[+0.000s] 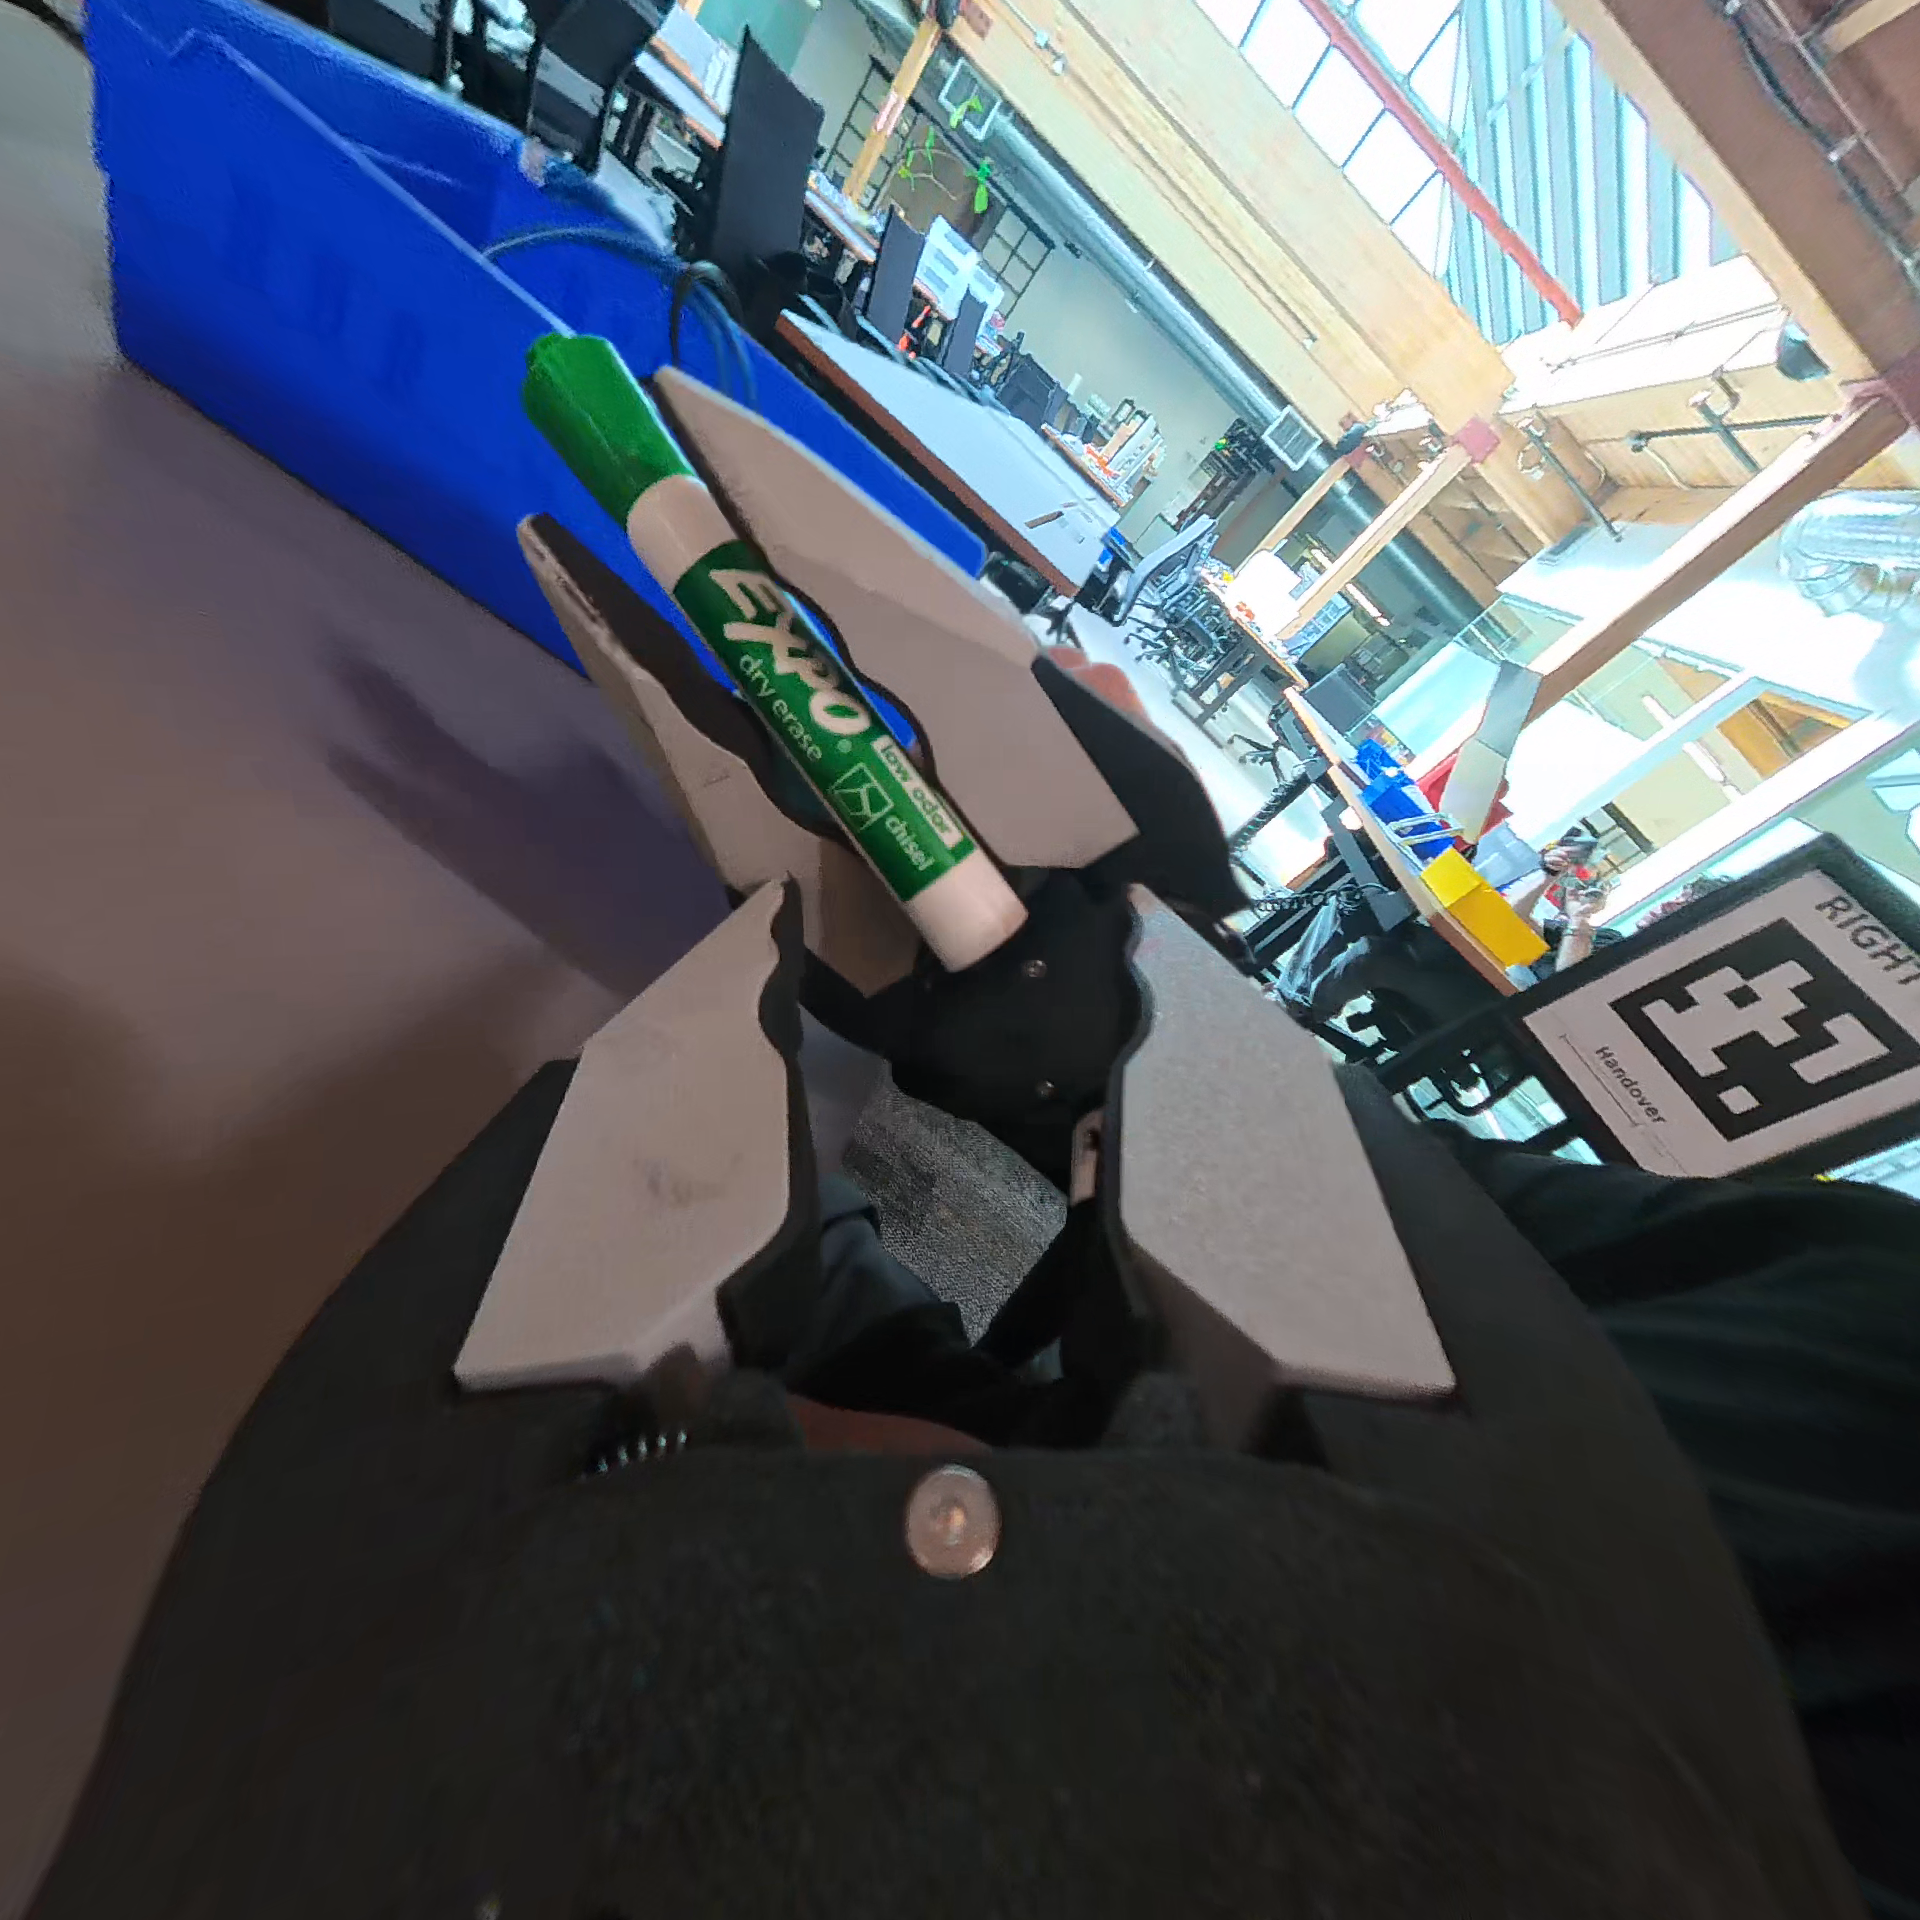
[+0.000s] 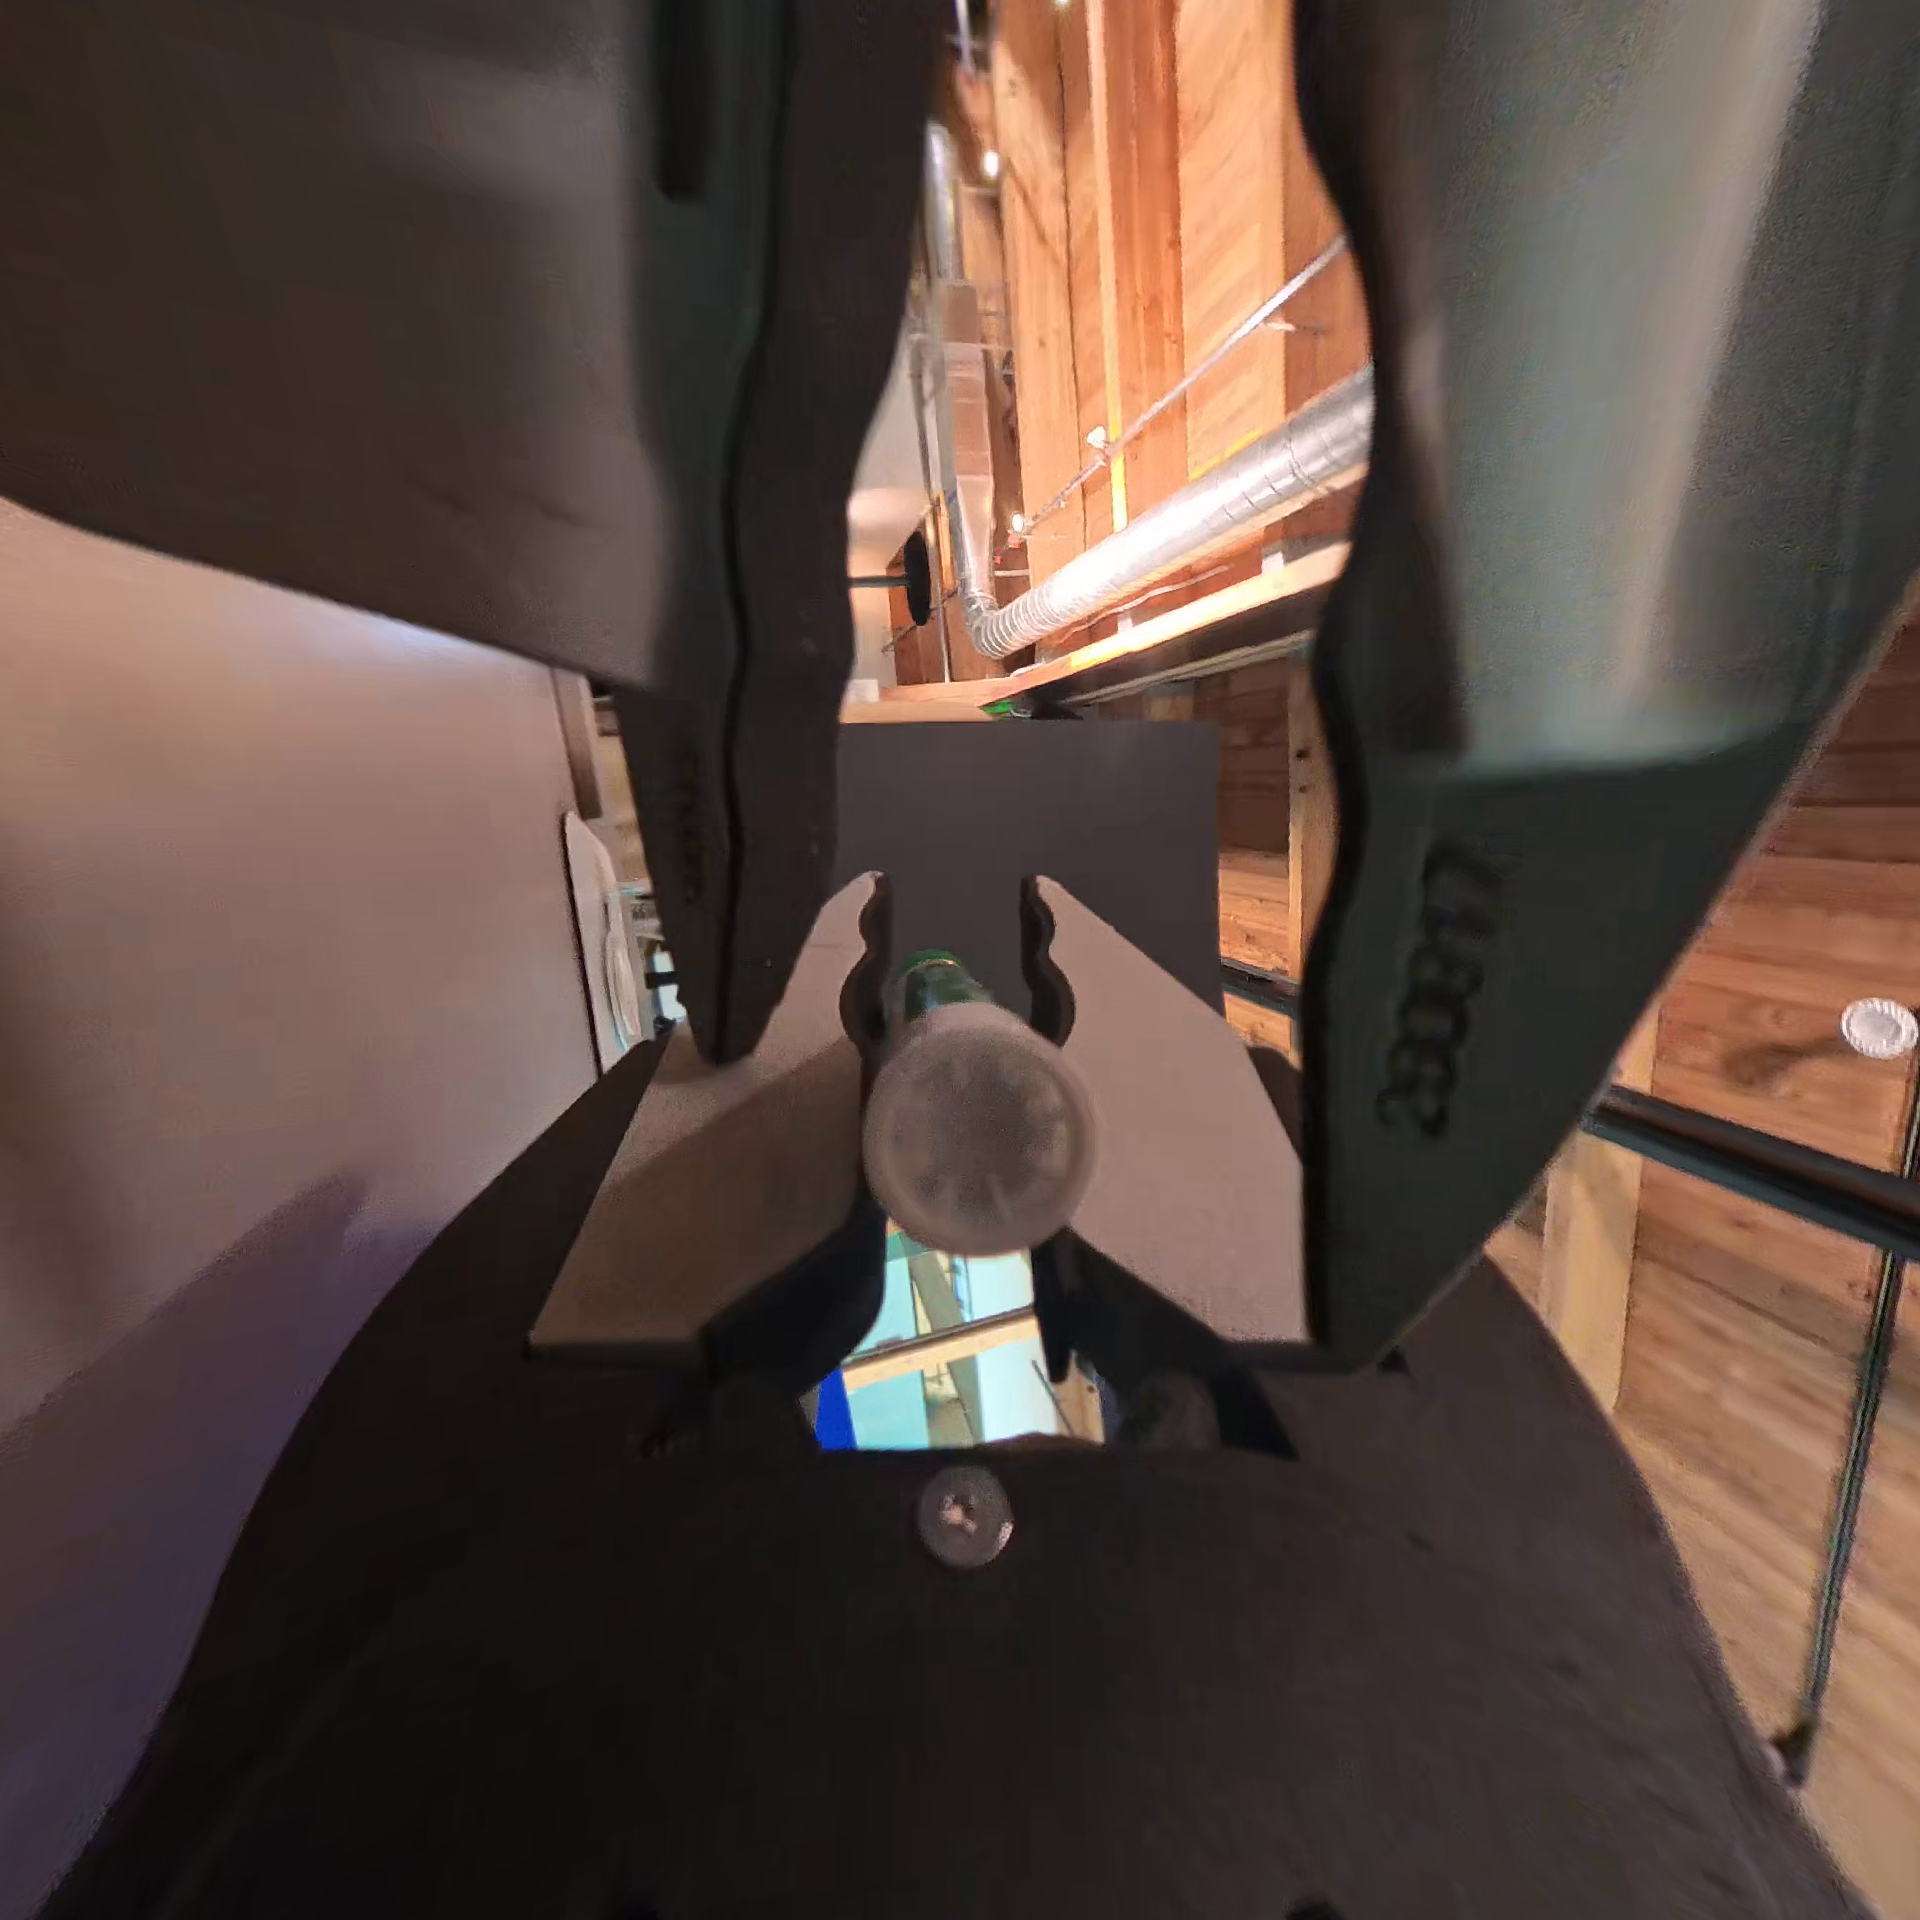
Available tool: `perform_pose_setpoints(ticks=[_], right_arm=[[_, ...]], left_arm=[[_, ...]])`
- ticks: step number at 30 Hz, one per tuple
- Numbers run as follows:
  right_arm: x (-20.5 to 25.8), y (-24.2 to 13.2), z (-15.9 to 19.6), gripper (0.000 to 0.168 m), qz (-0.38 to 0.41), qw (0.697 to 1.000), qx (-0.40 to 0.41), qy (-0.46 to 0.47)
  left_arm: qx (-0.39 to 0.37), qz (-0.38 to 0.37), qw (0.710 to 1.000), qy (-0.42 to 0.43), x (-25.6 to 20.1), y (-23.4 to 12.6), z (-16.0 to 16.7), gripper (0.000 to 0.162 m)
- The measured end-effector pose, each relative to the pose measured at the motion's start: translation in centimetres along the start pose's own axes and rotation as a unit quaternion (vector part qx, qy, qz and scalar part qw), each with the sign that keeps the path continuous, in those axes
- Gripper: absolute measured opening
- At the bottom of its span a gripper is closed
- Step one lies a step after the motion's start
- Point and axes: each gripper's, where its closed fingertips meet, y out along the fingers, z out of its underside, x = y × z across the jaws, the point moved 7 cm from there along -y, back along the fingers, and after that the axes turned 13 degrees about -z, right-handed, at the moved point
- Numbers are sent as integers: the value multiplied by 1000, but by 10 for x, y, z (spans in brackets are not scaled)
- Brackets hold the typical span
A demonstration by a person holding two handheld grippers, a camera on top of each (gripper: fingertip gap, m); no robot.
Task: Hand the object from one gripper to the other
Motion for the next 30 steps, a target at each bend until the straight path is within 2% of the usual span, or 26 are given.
perform_pose_setpoints(ticks=[3,5,7,8,9,14,16,18,21,25,30], right_arm=[[7,4,-3,22,-13,1000,17,-21],[9,5,-3,23,-24,999,17,-21],[9,4,-4,23,-25,999,17,-43],[9,3,-4,23,-26,998,17,-55],[10,4,-4,22,-30,998,19,-60],[10,1,-3,22,-50,997,-8,-60],[6,-3,1,15,-54,997,-24,-54],[1,-6,6,9,-65,997,-35,-35],[-5,-6,10,13,-105,993,-36,23],[-2,1,25,13,-149,987,11,53],[-6,9,64,29,-184,970,80,141]], left_arm=[[3,-10,1000,2,6,1,2,52],[5,-17,1000,6,11,2,3,41],[10,3,1000,10,13,2,4,38],[13,25,1000,15,12,1,4,26],[14,27,999,13,13,1,3,24],[18,24,999,44,13,-3,0,21],[3,20,999,49,13,-6,-5,19],[-4,29,999,44,13,-11,-10,18],[-14,40,999,22,15,-12,-12,18],[-28,51,998,-15,23,-16,-17,18],[-74,59,995,-11,22,-34,-35,17]])
